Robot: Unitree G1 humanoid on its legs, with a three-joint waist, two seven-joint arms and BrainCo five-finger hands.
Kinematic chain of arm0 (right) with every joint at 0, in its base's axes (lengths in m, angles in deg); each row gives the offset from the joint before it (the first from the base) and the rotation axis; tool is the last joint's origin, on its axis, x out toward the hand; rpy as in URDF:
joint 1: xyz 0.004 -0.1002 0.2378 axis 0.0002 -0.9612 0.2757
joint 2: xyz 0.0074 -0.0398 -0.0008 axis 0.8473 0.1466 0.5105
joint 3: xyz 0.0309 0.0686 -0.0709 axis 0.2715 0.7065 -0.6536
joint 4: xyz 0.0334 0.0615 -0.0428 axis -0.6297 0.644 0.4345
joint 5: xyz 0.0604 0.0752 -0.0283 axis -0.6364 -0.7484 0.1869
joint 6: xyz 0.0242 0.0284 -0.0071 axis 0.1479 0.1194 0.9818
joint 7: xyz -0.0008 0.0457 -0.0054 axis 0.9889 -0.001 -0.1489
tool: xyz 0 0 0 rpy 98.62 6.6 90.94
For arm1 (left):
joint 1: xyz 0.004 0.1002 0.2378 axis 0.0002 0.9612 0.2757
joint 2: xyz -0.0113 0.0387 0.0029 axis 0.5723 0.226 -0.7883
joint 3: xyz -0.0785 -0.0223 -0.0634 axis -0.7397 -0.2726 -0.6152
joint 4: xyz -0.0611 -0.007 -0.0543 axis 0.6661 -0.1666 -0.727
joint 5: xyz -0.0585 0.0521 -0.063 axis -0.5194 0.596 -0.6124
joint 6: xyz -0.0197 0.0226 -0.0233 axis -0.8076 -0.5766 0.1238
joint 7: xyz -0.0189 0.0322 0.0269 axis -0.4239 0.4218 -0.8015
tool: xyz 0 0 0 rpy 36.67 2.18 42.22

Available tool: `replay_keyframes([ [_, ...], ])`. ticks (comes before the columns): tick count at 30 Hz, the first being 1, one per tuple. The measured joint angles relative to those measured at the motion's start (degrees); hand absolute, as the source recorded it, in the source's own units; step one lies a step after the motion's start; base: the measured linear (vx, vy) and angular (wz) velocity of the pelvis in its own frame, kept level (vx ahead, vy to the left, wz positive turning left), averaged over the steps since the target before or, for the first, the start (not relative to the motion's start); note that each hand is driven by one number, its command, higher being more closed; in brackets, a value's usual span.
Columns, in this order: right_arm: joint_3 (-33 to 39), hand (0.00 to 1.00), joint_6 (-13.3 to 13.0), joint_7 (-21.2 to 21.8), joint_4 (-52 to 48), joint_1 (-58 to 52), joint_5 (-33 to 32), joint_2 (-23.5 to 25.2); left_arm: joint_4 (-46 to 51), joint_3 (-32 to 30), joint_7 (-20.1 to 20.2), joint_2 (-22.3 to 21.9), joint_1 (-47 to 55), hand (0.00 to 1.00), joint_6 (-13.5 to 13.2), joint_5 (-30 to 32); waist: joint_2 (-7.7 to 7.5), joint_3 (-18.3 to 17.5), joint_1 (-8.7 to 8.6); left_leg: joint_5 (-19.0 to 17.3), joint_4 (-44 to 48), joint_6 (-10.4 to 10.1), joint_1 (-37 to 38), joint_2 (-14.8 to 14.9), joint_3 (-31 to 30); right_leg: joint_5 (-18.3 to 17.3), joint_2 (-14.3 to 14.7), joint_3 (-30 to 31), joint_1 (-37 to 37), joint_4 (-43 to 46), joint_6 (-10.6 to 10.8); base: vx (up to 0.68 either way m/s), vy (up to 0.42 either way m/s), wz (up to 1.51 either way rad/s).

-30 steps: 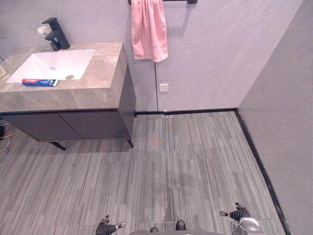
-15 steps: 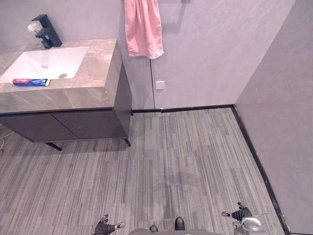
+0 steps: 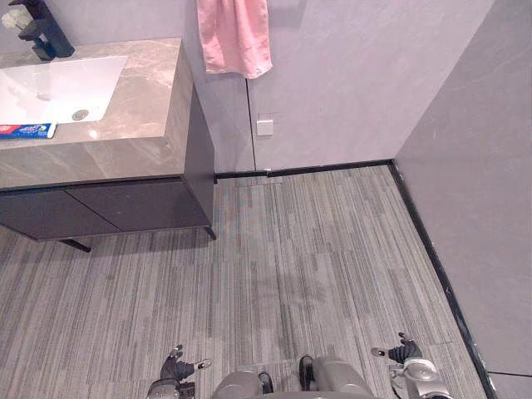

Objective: Organize washtable

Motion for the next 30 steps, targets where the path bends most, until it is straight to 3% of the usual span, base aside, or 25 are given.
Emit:
replay_keyframes([
  [1,0.15,0.00,0.38,-0.03,0.03,-0.18,-0.29,-0.29,0.00,0.29,0.01,0.10,-0.18,0.00,0.01,-0.28,-0.34,-0.09,-0.57,-0.12,-1.38,-1.03,1.07,0.03,-1.40,4.25,-0.02,-0.28,0.18,-4.16,-1.58,0.39,-0.106,0.52],
  [2,0.21,0.00,0.64,-0.04,0.08,-0.45,-0.42,-0.42,-0.02,0.42,0.08,0.07,-0.24,0.00,-0.01,-0.27,-0.30,-0.16,-1.18,-0.15,-2.11,-1.63,1.89,0.35,-2.46,6.27,0.13,-0.51,0.75,-4.33,-2.56,0.43,-0.130,0.65],
  [3,0.42,0.00,0.92,-0.03,0.12,-0.69,-0.65,-0.58,-0.08,0.47,0.07,-0.15,-0.15,0.00,0.00,-0.26,0.30,-0.48,-1.77,0.01,-3.06,-2.57,3.00,1.37,-3.62,6.49,0.89,-1.56,1.22,-4.19,-4.98,0.59,-0.197,0.43],
  [5,1.33,0.00,0.95,-0.04,0.05,-0.45,-1.52,0.02,-0.05,0.14,0.05,-0.26,-0.27,0.00,0.02,-0.26,0.58,-0.74,-1.35,2.48,0.93,-6.76,2.34,3.28,-5.27,4.64,2.24,-3.17,4.06,-5.22,-7.27,0.56,-0.206,0.17],
  [6,1.33,0.00,0.94,-0.05,-0.04,-0.35,-1.61,0.14,-0.02,-0.17,0.07,-0.54,-0.26,0.00,0.02,-0.26,0.64,-0.76,-1.30,3.09,4.41,-7.84,1.32,3.74,-5.43,4.37,2.54,-3.43,5.60,-6.25,-7.72,0.51,-0.199,0.18],
  [7,1.17,0.00,0.93,-0.09,-1.07,-0.72,-2.39,0.61,0.32,-0.83,0.08,-1.33,-0.18,0.00,0.03,-0.28,0.83,-0.73,-1.43,5.37,16.50,-9.89,-2.73,4.57,-6.25,4.22,3.67,-3.61,9.96,-9.84,-7.96,0.60,-0.220,0.18],
  [8,1.09,0.00,0.84,-0.14,-2.39,-1.17,-2.92,1.47,1.19,-1.26,0.17,-1.92,0.29,0.00,0.06,-0.30,0.77,-0.66,-1.01,6.08,29.06,-9.80,-6.96,6.49,-6.18,4.00,4.84,-3.54,14.77,-12.94,-8.34,0.49,-0.158,0.14],
  [10,1.09,0.00,0.52,-0.29,-3.98,-1.43,-4.41,2.65,2.36,-1.94,0.20,-2.61,0.46,0.00,0.17,-0.36,0.43,-0.55,0.32,5.76,40.79,-9.30,-11.59,9.84,-4.00,3.37,5.82,-2.91,20.53,-15.30,-9.35,0.41,-0.100,-0.12],
  [12,1.11,0.00,0.43,-0.59,-5.52,-1.22,-5.67,3.15,4.01,-1.95,0.14,-2.97,0.45,0.00,0.23,-0.35,-0.09,-0.50,1.16,4.45,44.29,-7.44,-17.17,10.96,-2.33,2.99,5.71,-1.42,24.20,-17.71,-9.78,0.33,-0.018,-0.25],
  [14,1.34,0.00,0.42,-1.31,-5.90,-0.51,-6.65,3.51,5.08,-2.06,0.10,-3.21,-0.05,0.00,0.21,-0.36,-0.35,-0.35,2.16,3.80,42.25,-6.52,-22.99,10.76,-1.44,2.42,4.66,0.30,26.65,-20.40,-9.02,0.25,0.085,-0.31],
  [17,2.37,0.00,0.65,-1.38,-5.74,-0.13,-7.27,4.64,5.19,-2.45,0.05,-3.54,-0.82,0.00,0.21,-0.91,-1.47,0.22,3.38,4.70,23.98,-7.11,-27.43,8.24,0.86,1.00,1.01,0.80,30.94,-22.96,-6.54,0.30,0.191,-0.14],
  [18,2.69,0.00,0.62,-1.55,-5.45,-0.39,-7.63,4.11,5.18,-2.05,0.03,-3.68,-0.59,0.00,0.11,-1.53,-0.99,-0.20,3.47,9.39,11.02,-8.20,-27.02,7.11,-0.74,-0.61,0.65,1.26,31.79,-23.63,-4.25,0.42,0.302,-0.16],
  [19,2.81,0.00,0.68,-1.87,-4.52,-0.19,-8.11,3.98,4.65,-1.76,-0.06,-3.38,-0.16,0.00,0.16,-1.58,-0.28,-0.57,3.46,15.38,10.76,-4.55,-26.85,5.70,-1.50,-2.61,0.09,2.04,32.81,-23.65,-2.16,0.44,0.314,-0.06],
  [20,2.74,0.00,0.80,-2.08,-4.58,-0.16,-8.14,4.54,4.72,-1.76,-0.08,-3.36,-0.27,0.00,0.17,-1.59,-1.49,-1.07,3.38,14.21,10.63,-4.37,-26.85,4.38,-0.85,-2.92,-1.37,2.32,32.64,-23.20,-2.39,0.41,0.272,0.01],
  [22,3.43,0.00,0.81,-2.32,-4.83,-0.71,-8.05,4.64,4.91,-1.78,-0.16,-2.99,-0.71,0.00,0.11,-1.57,-2.48,-1.28,3.61,11.36,12.04,-2.84,-26.25,2.49,0.66,-3.08,-3.95,4.44,30.72,-17.81,-2.05,0.44,0.249,-0.10],
  [23,3.53,0.00,0.81,-2.32,-4.93,-0.49,-7.96,4.79,4.88,-1.79,-0.08,-3.27,-0.22,0.00,0.13,-1.56,-2.88,-1.18,3.87,9.02,12.98,-1.15,-23.31,2.17,2.73,-2.95,-5.18,6.79,29.02,-9.94,-1.34,0.51,0.293,-0.41],
  [24,3.45,0.00,0.78,-2.30,-4.93,-0.44,-7.90,4.87,5.00,-1.52,-0.08,-3.36,0.31,0.00,0.12,-1.62,-3.03,-1.29,3.75,7.82,13.10,-0.64,-21.81,2.18,3.46,-2.29,-5.68,7.55,27.75,-5.63,0.31,0.51,0.271,-0.57],
  [25,3.04,0.00,0.72,-2.29,-5.01,-0.26,-7.19,5.05,5.12,-0.50,-0.20,-3.01,0.75,0.00,0.12,-1.83,-3.06,-1.34,3.62,5.92,12.96,0.21,-18.98,2.21,4.47,0.49,-6.42,8.58,24.01,4.93,5.10,0.34,0.161,-0.39],
  [26,2.65,0.00,0.69,-2.28,-5.02,-0.23,-6.83,5.18,5.17,0.11,-0.18,-2.66,0.88,0.00,0.12,-1.99,-3.08,-1.34,3.50,5.08,12.96,0.37,-17.81,2.22,4.73,1.66,-6.40,9.38,21.72,10.51,7.17,0.40,0.171,-0.25],
  [27,2.40,0.00,0.74,-2.25,-5.01,-0.54,-6.19,5.72,5.19,0.90,-0.14,-2.35,0.22,0.00,0.13,-2.11,-3.24,-1.38,3.14,3.96,12.90,0.95,-15.69,2.30,4.80,1.76,-6.54,9.55,17.71,19.52,7.85,0.31,0.109,-0.06],
  [30,2.30,0.00,0.81,-2.21,-4.95,-0.99,-5.74,6.41,4.35,1.49,-0.69,-2.14,1.08,0.00,2.17,-3.52,-3.25,-1.22,3.23,2.95,8.58,1.16,-8.44,2.57,4.95,-0.20,-7.13,4.40,10.64,26.41,4.48,0.43,0.051,-0.05],
])
